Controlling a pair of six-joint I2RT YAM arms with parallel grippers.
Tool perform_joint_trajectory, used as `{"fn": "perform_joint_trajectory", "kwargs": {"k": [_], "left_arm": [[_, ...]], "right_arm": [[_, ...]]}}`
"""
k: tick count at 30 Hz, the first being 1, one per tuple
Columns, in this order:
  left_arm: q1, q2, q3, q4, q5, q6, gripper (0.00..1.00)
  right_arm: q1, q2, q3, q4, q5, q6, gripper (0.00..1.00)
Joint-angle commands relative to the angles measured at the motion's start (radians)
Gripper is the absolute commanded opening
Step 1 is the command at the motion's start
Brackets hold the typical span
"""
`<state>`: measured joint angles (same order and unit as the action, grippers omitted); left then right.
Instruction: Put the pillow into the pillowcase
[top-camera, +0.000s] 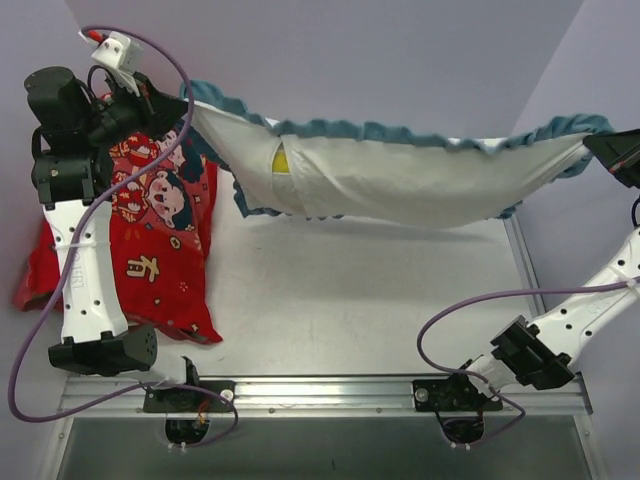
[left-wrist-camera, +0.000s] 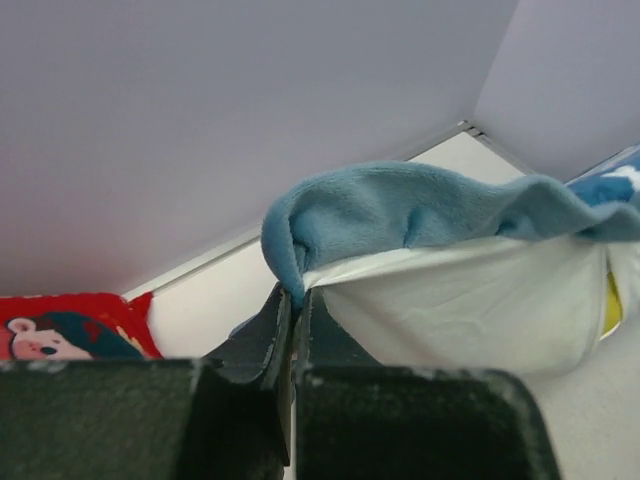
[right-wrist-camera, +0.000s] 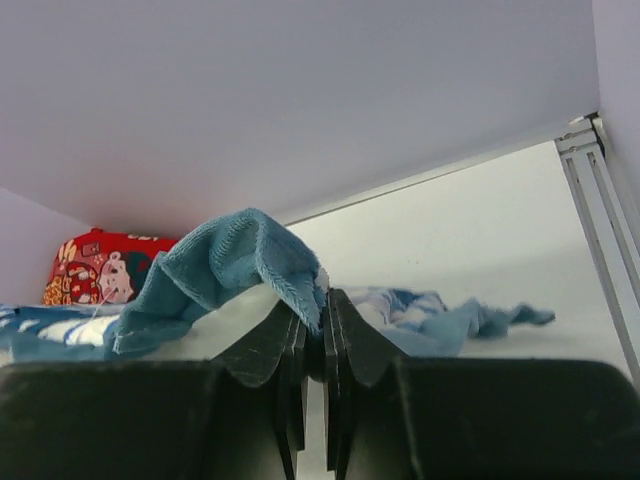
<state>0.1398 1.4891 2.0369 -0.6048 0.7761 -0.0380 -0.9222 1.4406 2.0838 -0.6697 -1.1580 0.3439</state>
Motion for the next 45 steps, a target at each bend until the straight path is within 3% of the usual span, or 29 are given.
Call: {"fn": "perform_joint_trajectory", "kwargs": {"k": [1,2,3,5,8,9,10,15,18,20,22,23,25,28,31,32,33,35,36,37,38,39,41,42,43,45], "left_arm": [[0.096,0.057,0.118,0.054,-0.066,0.004,0.00],[0.140,0.101,0.332,0.027,-0.022,-0.116,0.00],[0.167,0.149,0.445,-0.030,-0.011,-0.128,0.00],[0.213,0.211,0.569,-0.097,0.049,-0.140,0.00],[0.189,0.114,0.397,-0.057,0.052,-0.100,0.00],[0.173,0.084,0.230,-0.018,0.048,-0.100,0.00],[0.153,0.044,0.173,0.014,0.034,-0.100,0.00],[-0.028,0.124,0.065,0.059,-0.126,-0.056,0.00],[-0.060,0.264,0.169,0.124,-0.178,-0.085,0.00],[-0.057,0.393,0.343,0.181,-0.195,-0.160,0.00],[-0.052,0.535,0.530,0.203,-0.182,-0.225,0.00],[-0.052,0.575,0.693,0.239,-0.178,-0.240,0.00],[-0.045,0.617,0.769,0.339,-0.188,-0.264,0.00],[-0.002,0.487,0.601,0.483,-0.140,-0.283,0.00],[0.064,0.259,0.193,0.588,-0.010,-0.265,0.00],[0.075,0.196,0.089,0.589,0.024,-0.223,0.00],[0.080,0.078,-0.145,0.577,0.060,-0.159,0.00],[0.081,-0.043,-0.377,0.469,0.101,0.101,0.00],[0.081,-0.155,-0.579,0.418,0.124,0.288,0.09],[0.086,-0.208,-0.677,0.260,0.136,0.408,0.16],[0.089,-0.261,-0.751,0.159,0.126,0.520,0.29],[0.092,-0.365,-0.887,0.081,0.095,0.653,0.44],[0.116,-0.479,-0.990,-0.094,0.016,0.729,0.69],[0.125,-0.595,-1.036,-0.154,0.005,0.786,0.83],[0.132,-0.651,-1.107,-0.246,-0.011,0.884,0.91],[0.133,-0.795,-1.167,-0.306,-0.064,0.941,0.97]], "right_arm": [[-0.071,0.061,0.114,0.105,0.047,0.055,0.00],[-0.092,0.064,0.195,0.120,0.023,0.070,0.00],[-0.118,0.070,0.215,0.133,0.005,0.107,0.00],[-0.165,0.080,0.217,0.150,-0.032,0.122,0.00],[-0.144,0.058,0.110,0.147,-0.009,0.112,0.00],[-0.124,0.057,0.070,0.147,0.024,0.107,0.00],[-0.095,0.060,0.061,0.137,0.055,0.078,0.00],[0.163,0.144,0.081,0.071,0.240,0.000,0.00],[0.259,0.208,0.159,0.065,0.345,-0.011,0.00],[0.284,0.251,0.295,0.070,0.392,0.016,0.00],[0.276,0.323,0.404,0.093,0.409,0.068,0.00],[0.270,0.342,0.488,0.110,0.411,0.088,0.00],[0.226,0.331,0.483,0.235,0.391,0.180,0.00],[0.151,0.259,0.372,0.405,0.316,0.293,0.00],[0.122,0.146,0.169,0.406,0.158,0.218,0.00],[0.121,0.097,0.045,0.406,0.067,0.163,0.00],[0.125,-0.013,-0.175,0.379,0.052,0.080,0.00],[0.137,-0.150,-0.391,0.204,0.028,-0.273,0.00],[0.147,-0.181,-0.515,-0.067,0.052,-0.494,0.07],[0.176,-0.207,-0.568,-0.212,0.094,-0.898,0.11],[0.184,-0.259,-0.620,-0.346,0.147,-1.138,0.15],[0.187,-0.294,-0.774,-0.460,0.313,-1.275,0.26],[0.076,-0.398,-0.919,-0.455,0.426,-1.486,0.30],[0.015,-0.417,-0.962,-0.455,0.452,-1.550,0.42],[-0.027,-0.428,-1.000,-0.452,0.461,-1.606,0.50],[-0.069,-0.413,-0.986,-0.461,0.483,-1.640,0.58]]}}
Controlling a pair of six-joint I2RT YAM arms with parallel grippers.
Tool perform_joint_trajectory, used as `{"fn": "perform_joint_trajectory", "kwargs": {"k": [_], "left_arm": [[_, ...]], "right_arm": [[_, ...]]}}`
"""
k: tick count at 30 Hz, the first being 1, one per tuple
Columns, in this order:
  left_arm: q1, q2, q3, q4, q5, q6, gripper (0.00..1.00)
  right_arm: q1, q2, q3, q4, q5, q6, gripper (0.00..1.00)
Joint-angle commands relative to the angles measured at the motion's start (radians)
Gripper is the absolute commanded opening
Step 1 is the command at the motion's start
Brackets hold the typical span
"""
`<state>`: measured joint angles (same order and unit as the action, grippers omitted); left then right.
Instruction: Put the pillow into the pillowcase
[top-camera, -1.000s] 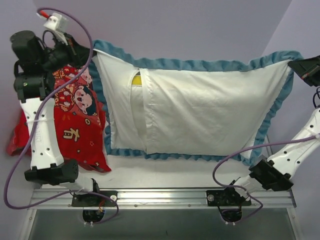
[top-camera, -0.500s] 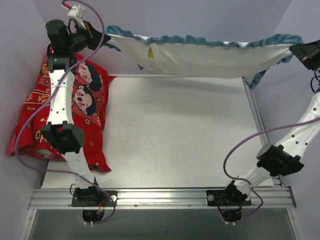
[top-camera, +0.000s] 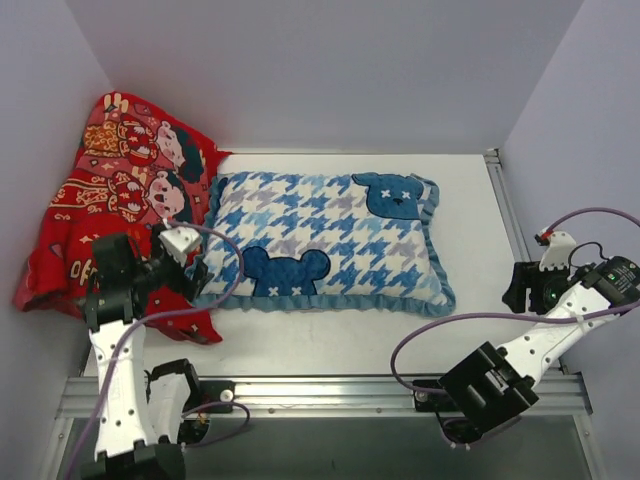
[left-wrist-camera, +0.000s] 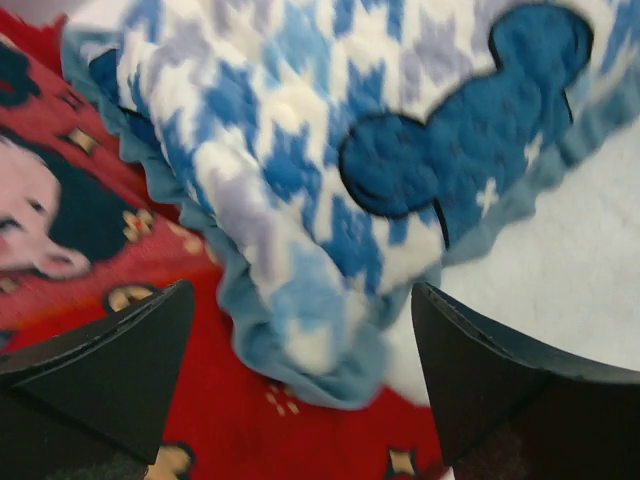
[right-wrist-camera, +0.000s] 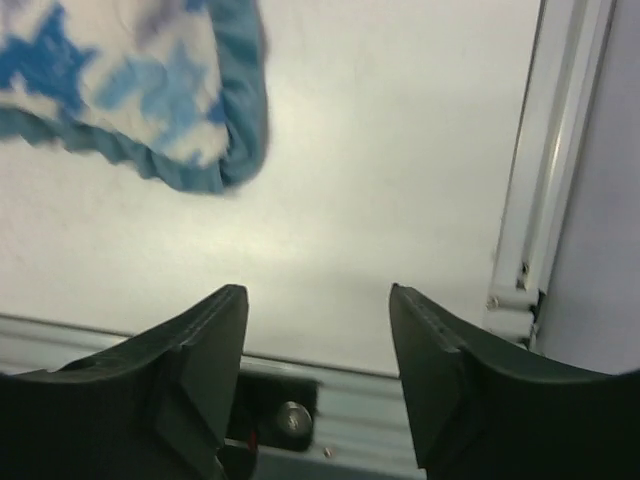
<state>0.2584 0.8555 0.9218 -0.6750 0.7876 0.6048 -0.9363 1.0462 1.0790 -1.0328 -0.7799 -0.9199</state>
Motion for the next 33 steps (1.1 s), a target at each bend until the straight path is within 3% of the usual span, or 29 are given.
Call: {"fn": "perform_joint_trajectory", "kwargs": {"k": [1,5,7,8,9,10,12,13,16,20,26,30,33], "left_arm": [[0.015,-0.191,-0.069,-0.292,-0.085,0.334,0.97],[0.015,-0.181,-0.039,-0.363,-0.105,0.293,0.97],[0.010,-0.077,0.011,-0.360,-0.073,0.224,0.98],[0.005,-0.028,0.076,-0.359,-0.055,0.198,0.97],[-0.005,0.082,0.110,-0.351,-0.045,0.172,0.97],[-0.072,0.143,0.142,-0.295,-0.107,0.059,0.97],[-0.167,0.318,0.257,-0.239,-0.241,-0.089,0.97],[-0.230,0.371,0.299,-0.226,-0.281,-0.106,0.97],[-0.312,0.535,0.391,-0.166,-0.373,-0.161,0.98],[-0.367,0.744,0.508,-0.164,-0.485,-0.226,0.97],[-0.404,0.968,0.588,-0.163,-0.542,-0.237,0.98],[-0.468,1.075,0.653,-0.140,-0.490,-0.269,0.97],[-0.511,1.137,0.736,-0.103,-0.435,-0.324,0.97]], "right_arm": [[-0.055,-0.006,0.063,-0.102,0.111,-0.373,0.61],[0.022,0.124,0.204,-0.133,0.090,-0.242,0.72],[0.157,0.161,0.234,-0.131,0.102,-0.111,0.94],[0.212,0.187,0.242,-0.122,0.120,-0.064,1.00],[0.285,0.198,0.240,-0.071,0.139,0.081,1.00],[0.404,0.208,0.237,-0.037,0.152,0.149,1.00],[0.531,0.253,0.240,0.064,0.174,0.278,1.00],[0.651,0.274,0.249,0.097,0.185,0.382,1.00],[0.808,0.392,0.317,0.195,0.226,0.524,1.00],[1.019,0.616,0.450,0.252,0.260,0.598,1.00],[1.082,0.865,0.518,0.251,0.384,0.601,0.97],[1.013,0.874,0.440,0.246,0.475,0.589,0.96],[0.894,0.833,0.404,0.238,0.495,0.570,0.96]]}}
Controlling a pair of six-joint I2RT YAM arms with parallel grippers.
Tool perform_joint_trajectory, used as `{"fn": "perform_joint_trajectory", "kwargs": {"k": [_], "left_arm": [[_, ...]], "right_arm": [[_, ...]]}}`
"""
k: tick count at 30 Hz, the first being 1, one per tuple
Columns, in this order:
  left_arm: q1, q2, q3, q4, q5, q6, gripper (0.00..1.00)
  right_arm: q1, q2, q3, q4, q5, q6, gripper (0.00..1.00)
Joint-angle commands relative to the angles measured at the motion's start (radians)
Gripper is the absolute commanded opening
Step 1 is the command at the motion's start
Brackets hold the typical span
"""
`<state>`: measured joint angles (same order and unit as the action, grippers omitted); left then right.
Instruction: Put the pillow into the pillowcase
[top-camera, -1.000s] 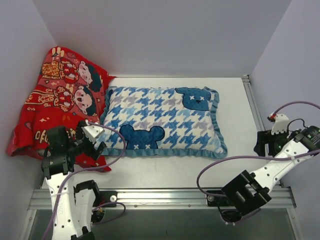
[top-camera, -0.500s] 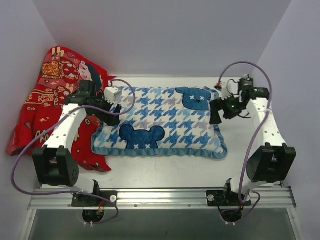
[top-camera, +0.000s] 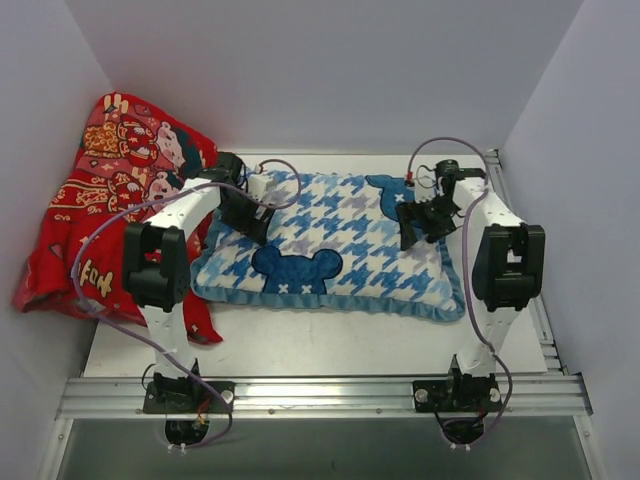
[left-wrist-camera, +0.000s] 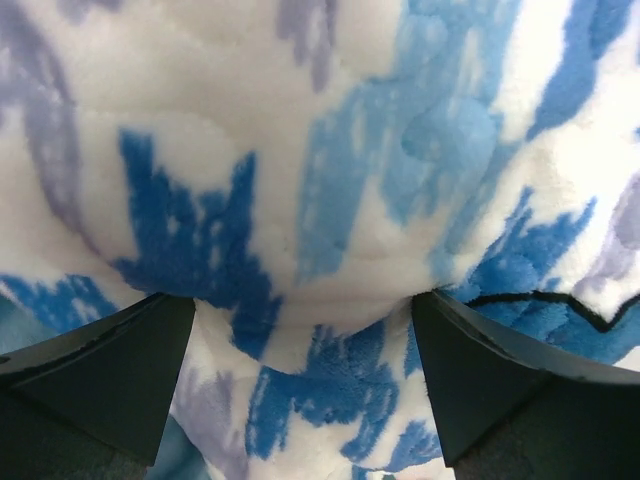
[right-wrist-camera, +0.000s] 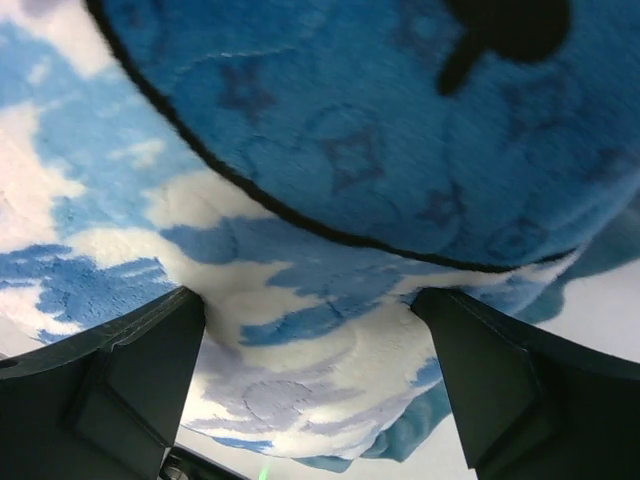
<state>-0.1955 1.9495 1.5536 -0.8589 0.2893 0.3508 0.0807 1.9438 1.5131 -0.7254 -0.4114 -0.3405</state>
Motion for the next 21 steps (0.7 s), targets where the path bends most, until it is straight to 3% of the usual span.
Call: {"fn": "perform_joint_trajectory", "kwargs": {"k": [1,6,12,16,21], "left_arm": [[-0.085,0.060,0.132,0.089,0.068,-0.085,0.98],[-0.124,0.124,0.247,0.095,0.126,-0.177,0.97],[-0.058,0.004,0.264,0.109,0.059,-0.229,0.97],[0.024,-0.116,0.273,0.093,0.126,-0.274,0.97],[0.013,-0.249,0.226,0.020,0.022,-0.254,0.98]], "right_arm": [[-0.181,-0.074,-0.028,-0.072,0.132,-0.017,0.96],[-0.274,-0.065,0.073,-0.107,0.151,-0.064,0.97],[-0.282,-0.123,0.157,-0.146,0.085,-0.038,1.00],[-0.283,-0.268,0.098,-0.150,0.025,-0.008,1.00],[-0.276,-0.453,-0.025,-0.163,-0.085,0.113,1.00]]}}
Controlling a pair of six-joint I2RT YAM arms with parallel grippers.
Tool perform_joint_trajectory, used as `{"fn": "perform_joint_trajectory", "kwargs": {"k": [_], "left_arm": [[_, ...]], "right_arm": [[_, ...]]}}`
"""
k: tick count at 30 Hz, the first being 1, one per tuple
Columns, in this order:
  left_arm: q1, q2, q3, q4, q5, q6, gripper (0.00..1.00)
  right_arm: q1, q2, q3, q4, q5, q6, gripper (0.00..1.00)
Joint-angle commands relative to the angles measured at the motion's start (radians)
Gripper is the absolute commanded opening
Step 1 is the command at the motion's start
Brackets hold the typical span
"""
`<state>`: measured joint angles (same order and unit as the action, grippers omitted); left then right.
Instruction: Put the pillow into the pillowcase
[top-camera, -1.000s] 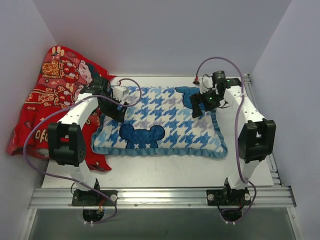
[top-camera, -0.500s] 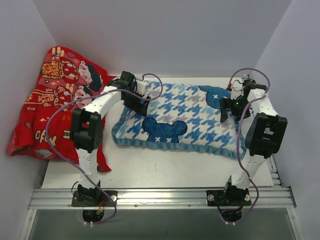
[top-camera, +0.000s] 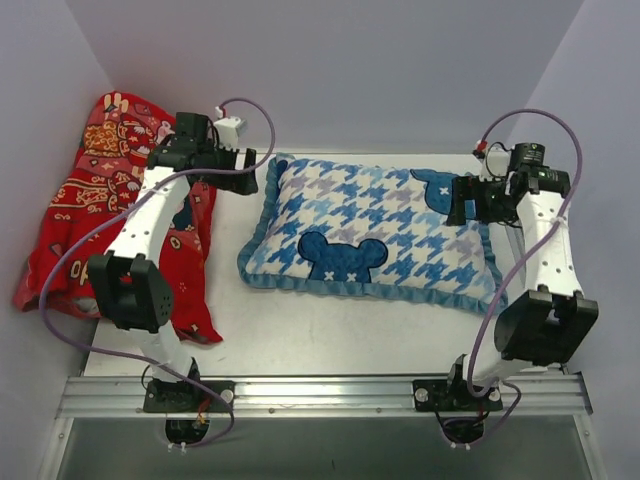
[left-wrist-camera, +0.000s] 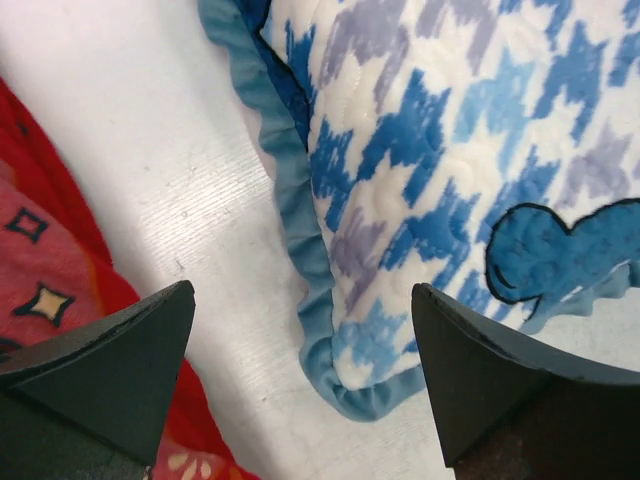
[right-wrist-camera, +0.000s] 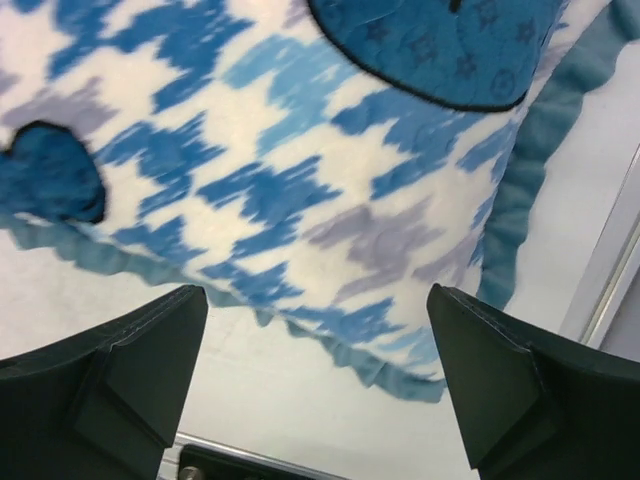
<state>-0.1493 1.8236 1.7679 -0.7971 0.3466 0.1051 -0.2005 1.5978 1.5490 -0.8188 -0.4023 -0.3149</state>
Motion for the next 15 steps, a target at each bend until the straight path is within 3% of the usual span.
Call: {"fn": "perform_joint_trajectory", "kwargs": {"k": [1,9,15], "left_arm": [[-0.041,-0.142,-0.022,-0.042,-0.061,-0.002,0.98],[-0.075,-0.332,-0.399,0.018,-0.156,0.005,0.97],[-0.122,-0.432,-0.544,0.042,-0.187,-0.030,0.97]], "right_arm": [[0.016,-0.130,-0.085,-0.069,-0.108,0.099,1.00],[0.029,-0.366,-0.473,-0.054,-0.168,0.091,1.00],[0.039,-0.472,-0.547,-0.063,-0.168,0.082,1.00]]}}
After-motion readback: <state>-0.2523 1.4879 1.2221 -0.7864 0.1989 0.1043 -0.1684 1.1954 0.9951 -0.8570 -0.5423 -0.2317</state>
